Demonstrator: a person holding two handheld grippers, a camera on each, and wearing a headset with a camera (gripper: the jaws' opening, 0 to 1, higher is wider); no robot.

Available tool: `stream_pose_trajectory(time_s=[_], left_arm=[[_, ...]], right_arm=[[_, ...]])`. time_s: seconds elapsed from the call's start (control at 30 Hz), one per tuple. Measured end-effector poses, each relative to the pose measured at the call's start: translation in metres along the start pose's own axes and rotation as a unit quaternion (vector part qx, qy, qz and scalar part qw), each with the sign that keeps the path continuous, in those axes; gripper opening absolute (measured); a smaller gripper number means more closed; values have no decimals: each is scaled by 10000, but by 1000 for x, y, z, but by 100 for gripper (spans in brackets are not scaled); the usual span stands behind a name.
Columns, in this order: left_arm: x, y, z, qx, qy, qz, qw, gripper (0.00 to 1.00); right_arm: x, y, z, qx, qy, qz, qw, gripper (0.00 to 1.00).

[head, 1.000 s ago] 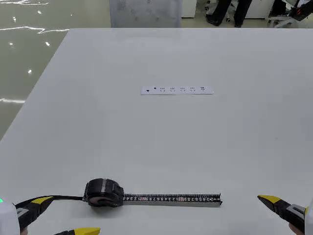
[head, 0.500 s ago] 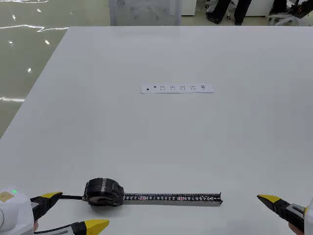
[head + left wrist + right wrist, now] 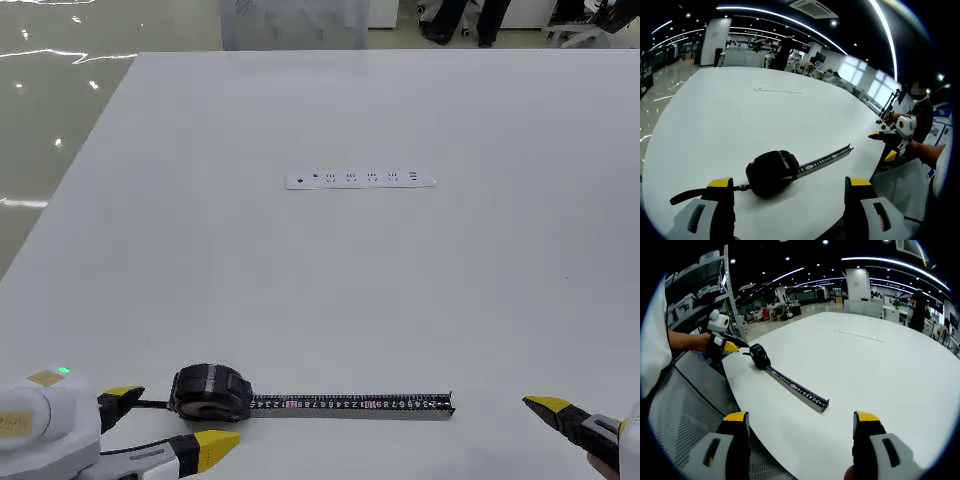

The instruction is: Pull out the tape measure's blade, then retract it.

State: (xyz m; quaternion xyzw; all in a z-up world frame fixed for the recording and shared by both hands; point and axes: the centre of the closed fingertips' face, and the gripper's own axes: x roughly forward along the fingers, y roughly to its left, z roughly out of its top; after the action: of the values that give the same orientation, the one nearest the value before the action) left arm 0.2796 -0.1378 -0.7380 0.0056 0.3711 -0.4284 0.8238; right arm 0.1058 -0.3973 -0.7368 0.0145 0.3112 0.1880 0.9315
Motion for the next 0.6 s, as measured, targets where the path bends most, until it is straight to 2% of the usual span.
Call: stream_pose_trajectory(time_s=[0.27,0.37,0.6], left_arm=[[11,1,-2,-74,158,44,9998,87],[18,2,-6,-145,258,33,9996,87],[28,2,-9,-217,326,24,9992,86]], right_arm=[[0,-2,0,13,4,-2,10000,85],[1,-1,0,9,8,13,10000,85],[1,-1,-1,11,26,19,10000,85]])
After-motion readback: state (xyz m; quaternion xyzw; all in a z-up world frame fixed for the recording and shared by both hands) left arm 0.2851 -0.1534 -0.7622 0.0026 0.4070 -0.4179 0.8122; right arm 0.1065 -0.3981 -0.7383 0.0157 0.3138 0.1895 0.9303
